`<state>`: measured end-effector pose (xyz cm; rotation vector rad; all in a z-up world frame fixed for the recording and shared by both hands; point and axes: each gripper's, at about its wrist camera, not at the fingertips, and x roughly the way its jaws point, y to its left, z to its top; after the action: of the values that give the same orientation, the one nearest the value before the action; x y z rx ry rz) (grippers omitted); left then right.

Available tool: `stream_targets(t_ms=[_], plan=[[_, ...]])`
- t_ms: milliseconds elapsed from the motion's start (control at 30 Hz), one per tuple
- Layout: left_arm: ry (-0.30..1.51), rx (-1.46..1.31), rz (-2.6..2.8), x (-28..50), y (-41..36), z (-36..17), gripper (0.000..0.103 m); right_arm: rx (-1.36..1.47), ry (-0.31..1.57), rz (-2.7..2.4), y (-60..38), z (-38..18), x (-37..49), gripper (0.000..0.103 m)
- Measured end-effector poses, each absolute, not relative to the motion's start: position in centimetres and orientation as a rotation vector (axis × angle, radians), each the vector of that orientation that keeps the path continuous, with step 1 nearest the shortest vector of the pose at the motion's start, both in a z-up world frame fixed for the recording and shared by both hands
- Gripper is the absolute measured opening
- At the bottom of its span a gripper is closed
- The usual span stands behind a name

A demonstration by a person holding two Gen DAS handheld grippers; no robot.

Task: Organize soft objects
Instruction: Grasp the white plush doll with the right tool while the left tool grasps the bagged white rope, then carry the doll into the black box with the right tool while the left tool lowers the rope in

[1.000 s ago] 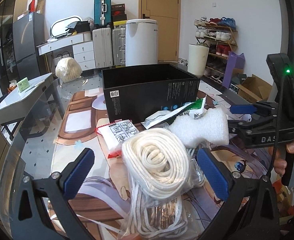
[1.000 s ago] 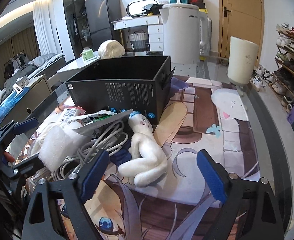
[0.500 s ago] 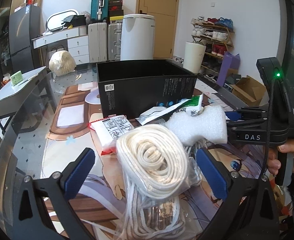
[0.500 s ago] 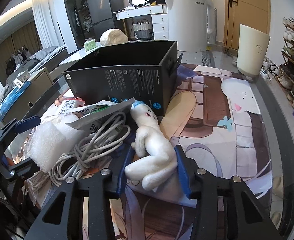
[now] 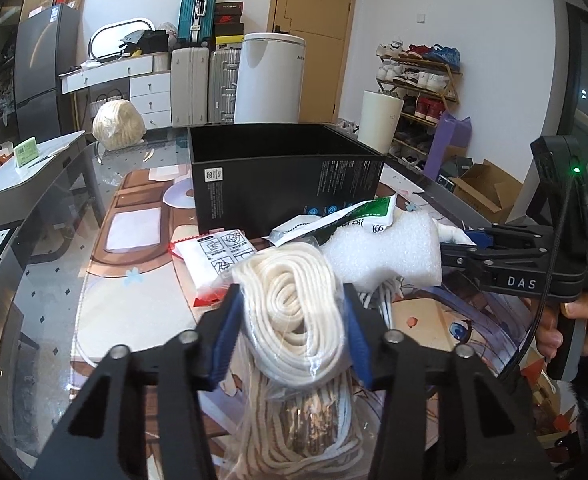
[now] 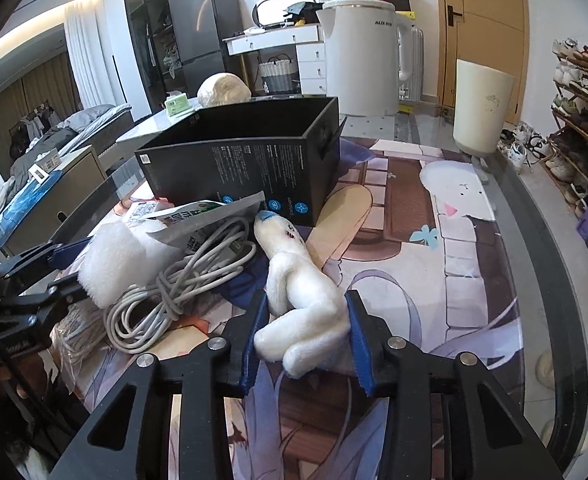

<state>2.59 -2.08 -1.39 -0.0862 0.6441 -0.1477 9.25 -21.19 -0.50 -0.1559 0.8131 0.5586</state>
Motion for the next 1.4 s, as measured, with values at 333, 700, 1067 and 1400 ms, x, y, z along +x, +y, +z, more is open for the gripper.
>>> stream_targets(t_ms=[333, 700, 1067, 1400], plan=[[0.607, -0.079, -0.116, 1.4, -1.7, -0.6, 0.038, -0.127, 0.734, 0.575, -21.8, 0.8, 7.7, 0.038], [0.543, -0.094, -0.058, 0.5, -0.5, 1.0, 0.038, -0.064, 0.617, 0.567, -22.9, 3.4, 6.4, 0.038], [0.509, -0.086, -0.016, 1.4, -0.1, 2.5, 0.038, -0.065, 0.562, 0.582, -21.9, 5.1, 6.2, 0.038], [0.472, -0.072, 0.008, 3.7, 0.6, 4.3, 0.039, -0.075, 0.525, 0.595, -19.9, 6.4, 7.3, 0.038]])
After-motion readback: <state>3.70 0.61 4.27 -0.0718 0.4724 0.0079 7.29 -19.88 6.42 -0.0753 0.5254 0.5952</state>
